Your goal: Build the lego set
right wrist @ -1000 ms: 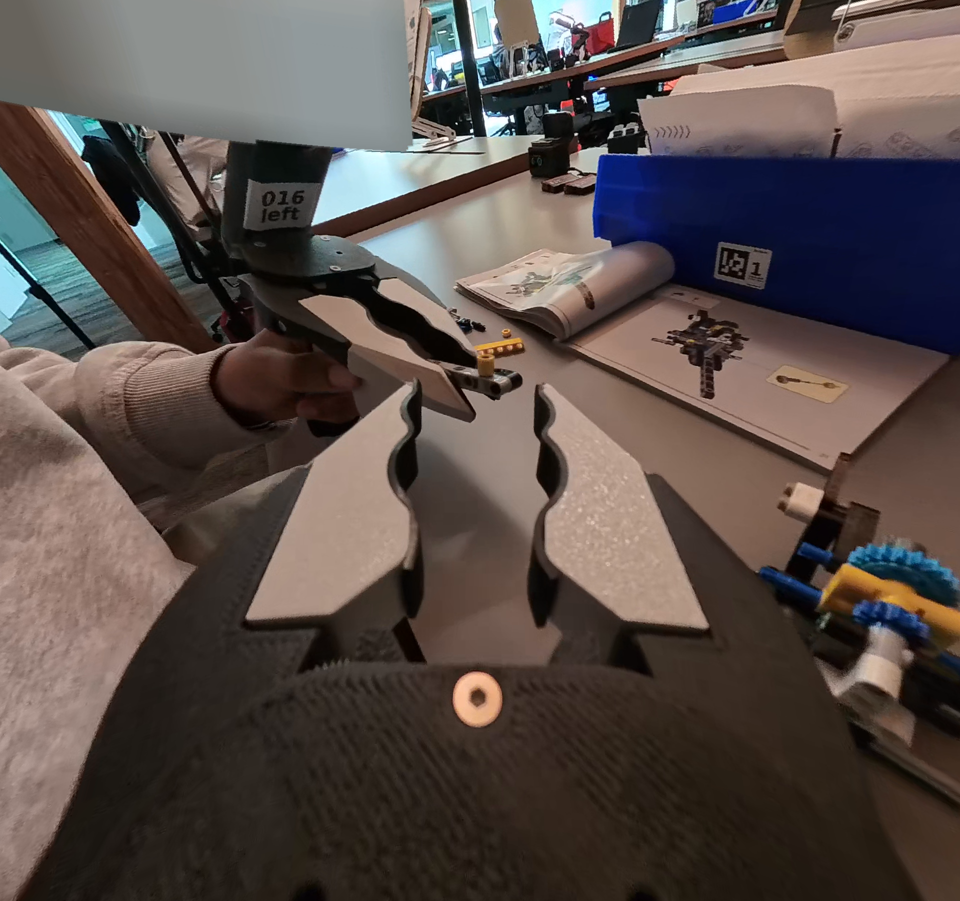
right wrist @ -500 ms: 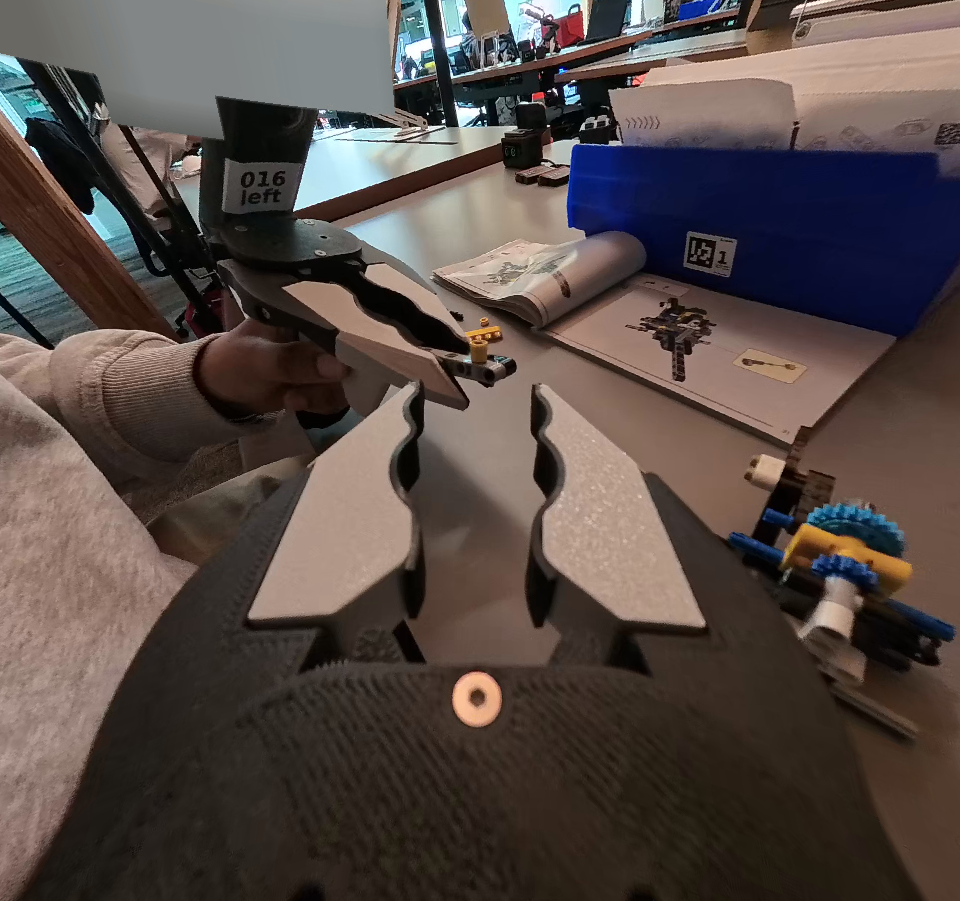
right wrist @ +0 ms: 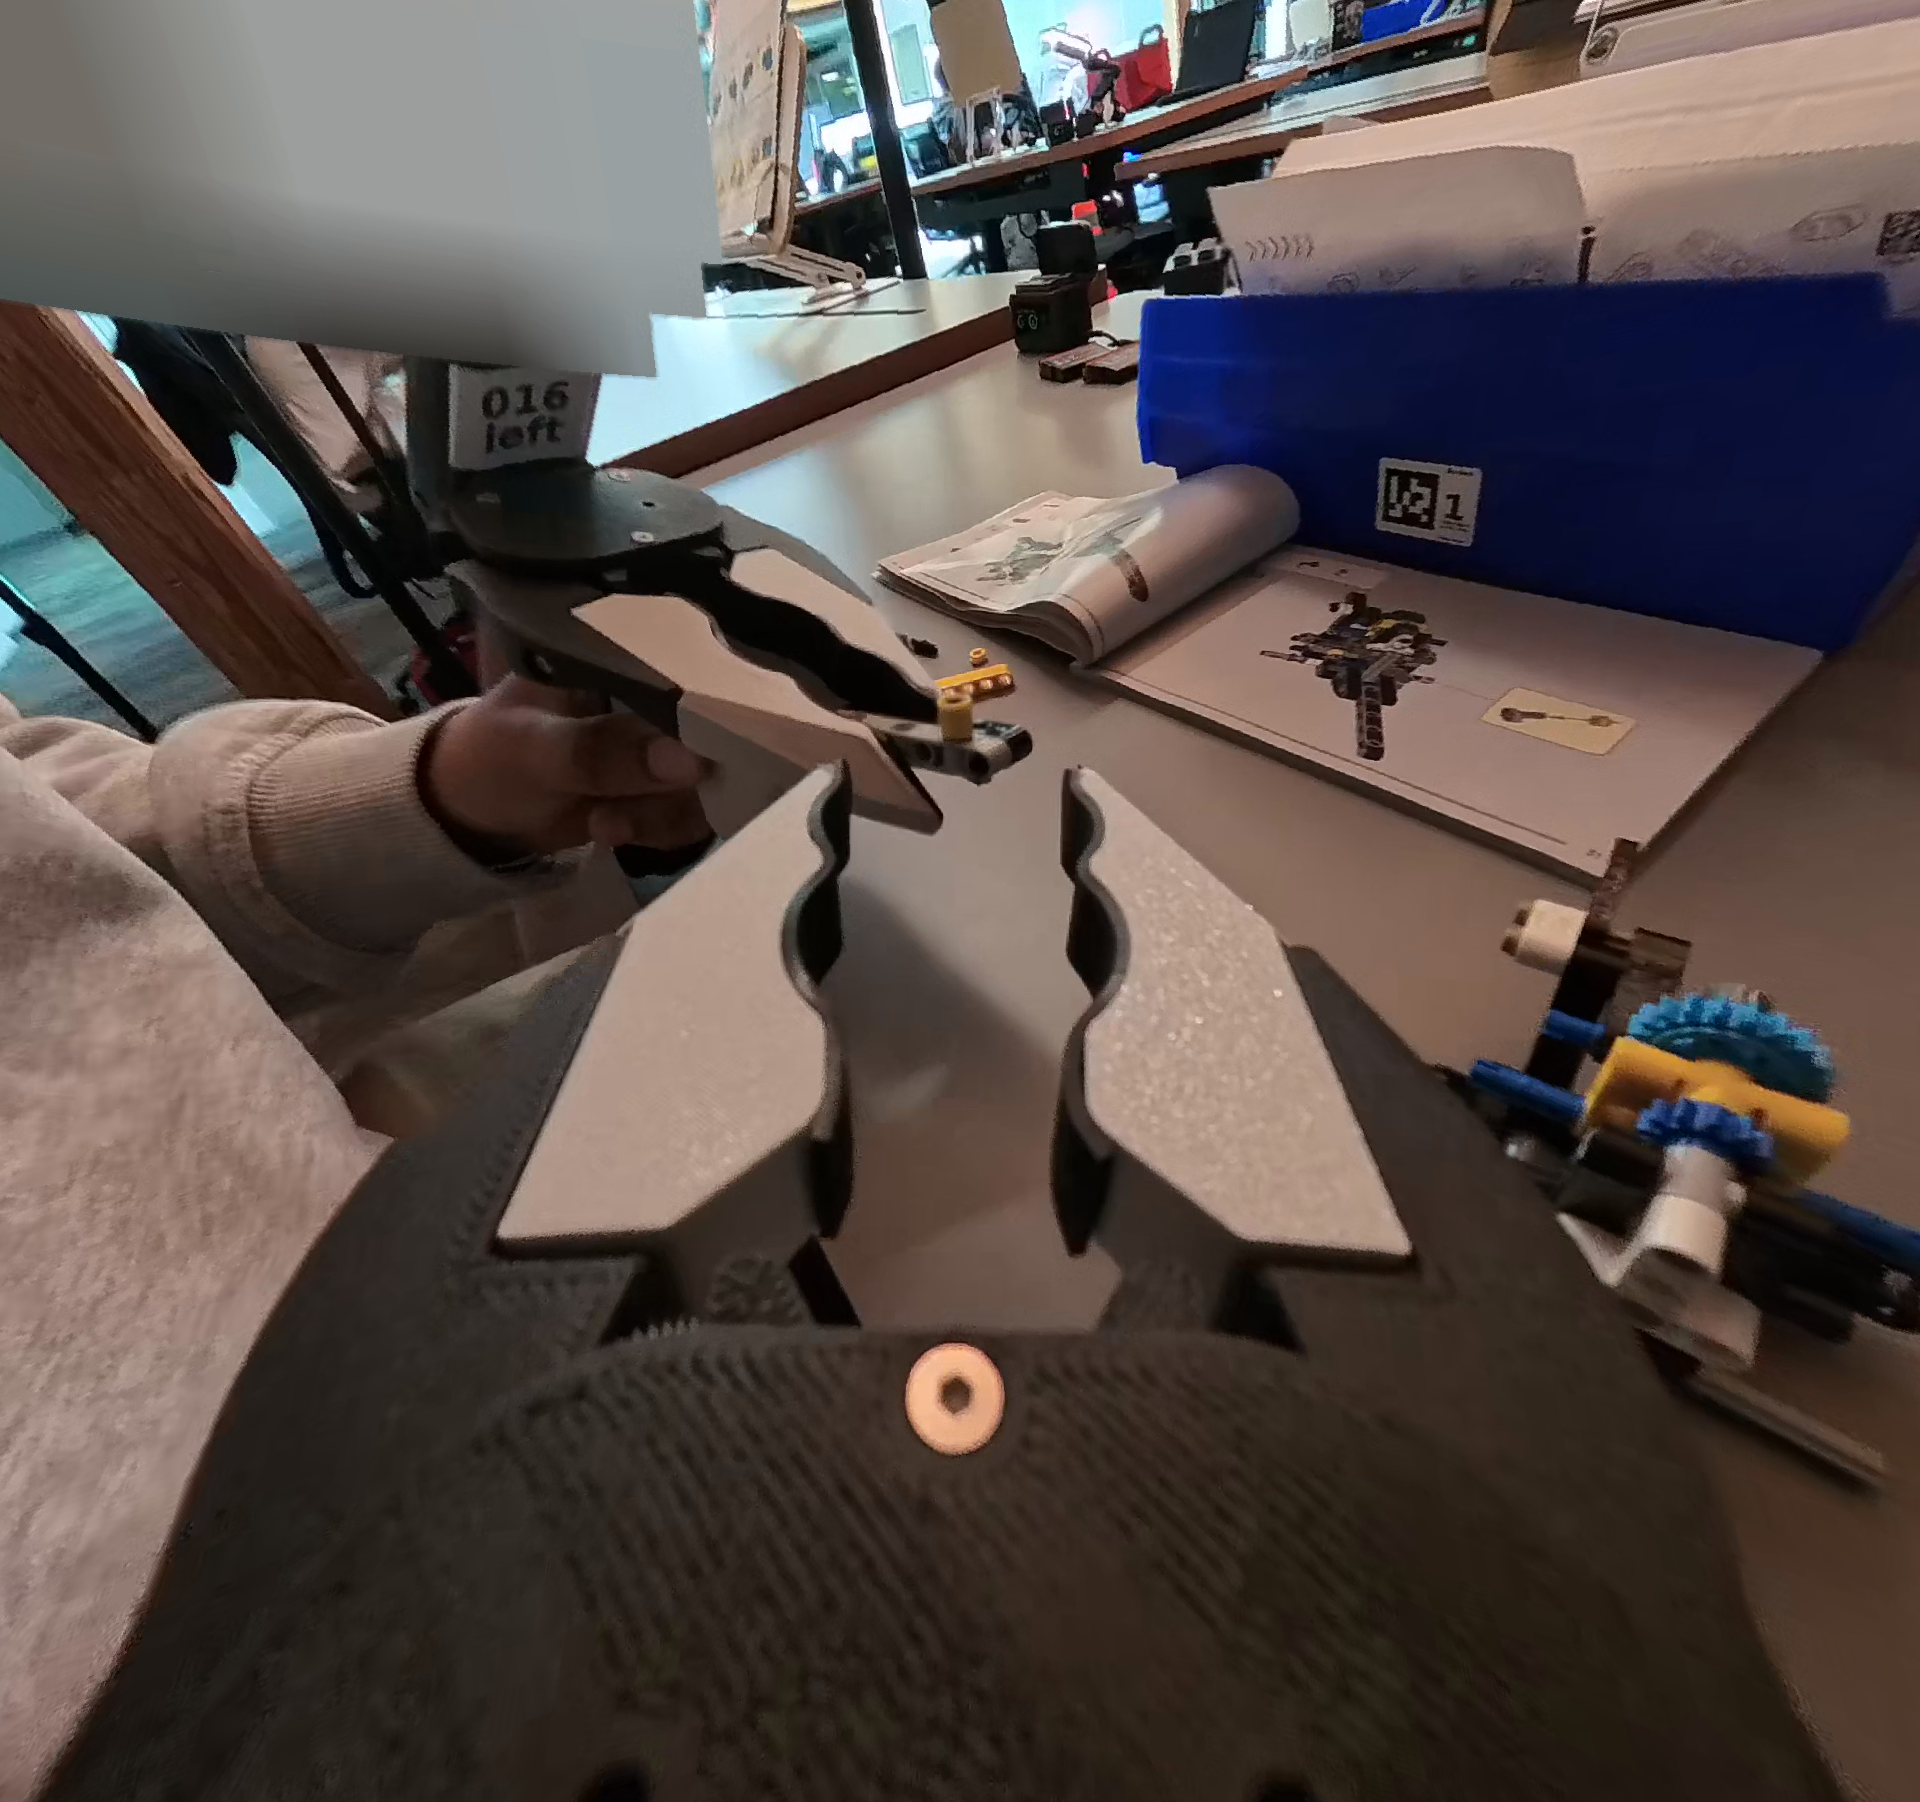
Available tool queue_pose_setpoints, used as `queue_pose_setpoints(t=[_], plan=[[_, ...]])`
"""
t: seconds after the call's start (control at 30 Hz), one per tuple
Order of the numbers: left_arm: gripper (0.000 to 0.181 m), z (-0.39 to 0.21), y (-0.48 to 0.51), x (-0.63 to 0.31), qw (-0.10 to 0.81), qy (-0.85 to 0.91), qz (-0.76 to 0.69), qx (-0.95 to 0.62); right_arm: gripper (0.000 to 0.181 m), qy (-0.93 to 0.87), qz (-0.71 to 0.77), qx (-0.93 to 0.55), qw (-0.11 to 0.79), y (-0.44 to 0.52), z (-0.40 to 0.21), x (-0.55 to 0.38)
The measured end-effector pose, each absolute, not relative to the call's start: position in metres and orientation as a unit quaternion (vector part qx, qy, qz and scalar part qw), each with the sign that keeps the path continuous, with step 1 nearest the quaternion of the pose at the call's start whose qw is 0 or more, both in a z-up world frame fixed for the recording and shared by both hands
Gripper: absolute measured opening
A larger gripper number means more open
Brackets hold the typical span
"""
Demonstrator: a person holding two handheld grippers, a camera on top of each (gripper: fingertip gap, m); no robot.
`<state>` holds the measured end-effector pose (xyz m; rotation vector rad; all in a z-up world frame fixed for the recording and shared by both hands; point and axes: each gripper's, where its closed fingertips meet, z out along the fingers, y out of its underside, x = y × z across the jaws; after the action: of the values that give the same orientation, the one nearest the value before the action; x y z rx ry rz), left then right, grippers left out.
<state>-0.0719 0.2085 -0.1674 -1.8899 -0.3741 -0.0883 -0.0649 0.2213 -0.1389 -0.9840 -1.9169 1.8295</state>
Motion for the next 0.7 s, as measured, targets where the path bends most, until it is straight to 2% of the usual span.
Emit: queue_pose_setpoints(t=[0.13,0.3,0.7], plan=[[0.012,-0.170,0.209,-0.073,0.563,-0.149,-0.016,-0.813,0.040,-0.653,0.652,-0.358,0.143,0.227,-0.136,-0.067],[0.012,-0.173,0.209,-0.075,0.548,-0.127,0.045,-0.825,0.037,-0.670,0.637,-0.348,0.157,0.224,-0.139,-0.066],[0.013,-0.176,0.215,-0.064,0.537,-0.073,0.084,-0.836,0.032,-0.698,0.606,-0.334,0.185,0.218,-0.146,-0.064]])
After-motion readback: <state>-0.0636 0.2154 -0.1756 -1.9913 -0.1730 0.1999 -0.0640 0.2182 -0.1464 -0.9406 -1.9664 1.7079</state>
